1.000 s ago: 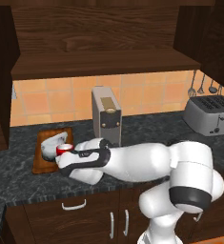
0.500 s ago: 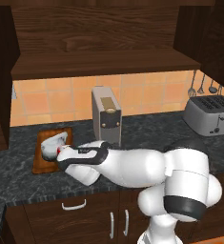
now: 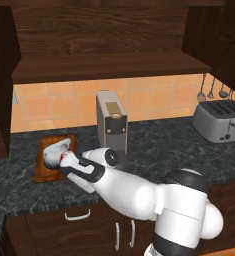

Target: Pick the kettle from the counter and place it on the tray. Then pick the mug from the cabinet and place it on the tray. Then close the cabinet doors.

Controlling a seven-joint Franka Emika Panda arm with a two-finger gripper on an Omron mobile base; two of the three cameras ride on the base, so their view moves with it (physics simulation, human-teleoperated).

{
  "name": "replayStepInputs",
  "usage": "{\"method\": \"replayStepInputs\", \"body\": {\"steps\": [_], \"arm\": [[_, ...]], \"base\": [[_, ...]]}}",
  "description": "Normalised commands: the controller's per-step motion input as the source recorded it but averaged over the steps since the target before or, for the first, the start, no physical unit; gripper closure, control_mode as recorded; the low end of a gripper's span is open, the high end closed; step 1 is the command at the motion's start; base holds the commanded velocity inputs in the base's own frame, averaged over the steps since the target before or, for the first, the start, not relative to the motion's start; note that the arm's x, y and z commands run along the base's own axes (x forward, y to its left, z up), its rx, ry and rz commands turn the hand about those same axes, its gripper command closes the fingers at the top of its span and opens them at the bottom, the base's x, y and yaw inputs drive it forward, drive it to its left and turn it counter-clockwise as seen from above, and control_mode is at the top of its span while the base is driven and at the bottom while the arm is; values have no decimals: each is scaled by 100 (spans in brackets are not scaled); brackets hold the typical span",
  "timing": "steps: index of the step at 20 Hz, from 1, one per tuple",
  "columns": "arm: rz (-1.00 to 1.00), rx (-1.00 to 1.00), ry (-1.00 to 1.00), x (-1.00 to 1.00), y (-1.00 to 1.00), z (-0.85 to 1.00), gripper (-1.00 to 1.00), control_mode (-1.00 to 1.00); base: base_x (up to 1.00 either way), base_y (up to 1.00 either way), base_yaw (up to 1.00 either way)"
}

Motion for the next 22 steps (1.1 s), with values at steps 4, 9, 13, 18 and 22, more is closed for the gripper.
{"method": "replayStepInputs", "body": {"steps": [4,9,13,18,22], "arm": [[2,-2,0,6,11,-12,100,-100],[1,-1,-1,15,20,-8,100,-100],[0,0,-2,33,4,-2,100,-100],[0,0,-4,29,3,-13,100,-100],[0,-2,-3,18,4,-16,100,-100]], "base": [[0,0,0],[0,0,0],[0,0,0],[0,0,0],[0,0,0]]}}
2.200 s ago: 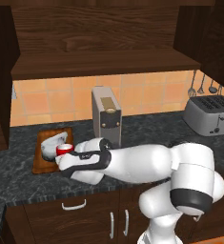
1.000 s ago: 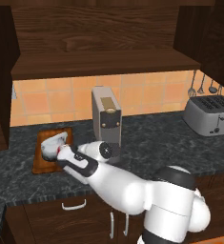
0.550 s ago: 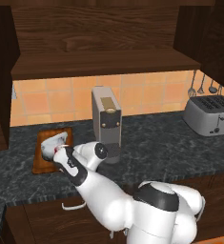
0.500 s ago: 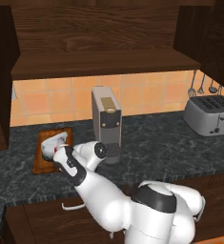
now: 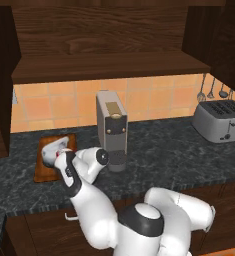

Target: Pick the kettle from the counter and place it on the tray. Then pick the mug from the cabinet and place it on the tray. Then close the cabinet doors.

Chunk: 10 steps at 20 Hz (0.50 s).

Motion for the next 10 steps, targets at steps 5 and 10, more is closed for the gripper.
{"method": "replayStepInputs", "body": {"steps": [5,10], "arm": [[0,-4,0,7,3,-20,100,-100],[0,-1,0,0,21,-14,100,-100]], "base": [[0,0,0],[0,0,0]]}}
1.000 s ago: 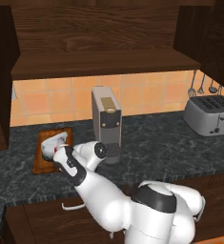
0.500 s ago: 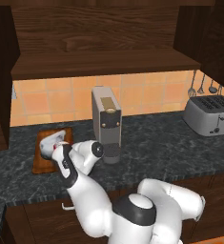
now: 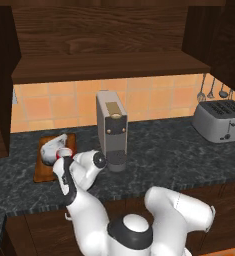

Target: Pick the kettle from the counter and place it on the tray. Then pick the mug from the cabinet and place it on the tray. Then close the cabinet doors.

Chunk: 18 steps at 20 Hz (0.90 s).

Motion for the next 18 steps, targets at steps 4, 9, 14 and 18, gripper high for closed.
{"method": "replayStepInputs", "body": {"steps": [4,9,14,18], "arm": [[0,0,0,0,5,-1,100,-100],[0,0,0,0,0,0,-100,-100],[0,0,0,0,0,0,-100,-100],[0,0,0,0,-1,16,-100,-100]], "base": [[0,0,0],[0,0,0],[0,0,0],[0,0,0]]}}
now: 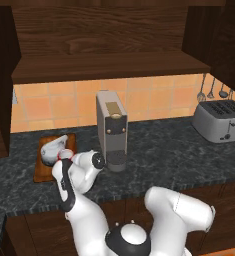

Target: Pick the kettle from the counter and place it on the tray. Then pick the mug from the cabinet and place it on the tray. Then close the cabinet doors.

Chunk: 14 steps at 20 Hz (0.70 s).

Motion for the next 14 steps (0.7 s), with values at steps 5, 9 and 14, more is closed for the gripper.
{"method": "replayStepInputs", "body": {"steps": [5,9,14], "arm": [[0,0,-4,0,0,21,-100,-100],[0,0,0,-8,-8,13,-100,-100],[0,0,0,-18,-10,36,-100,-100]], "base": [[0,0,0],[0,0,0],[0,0,0]]}}
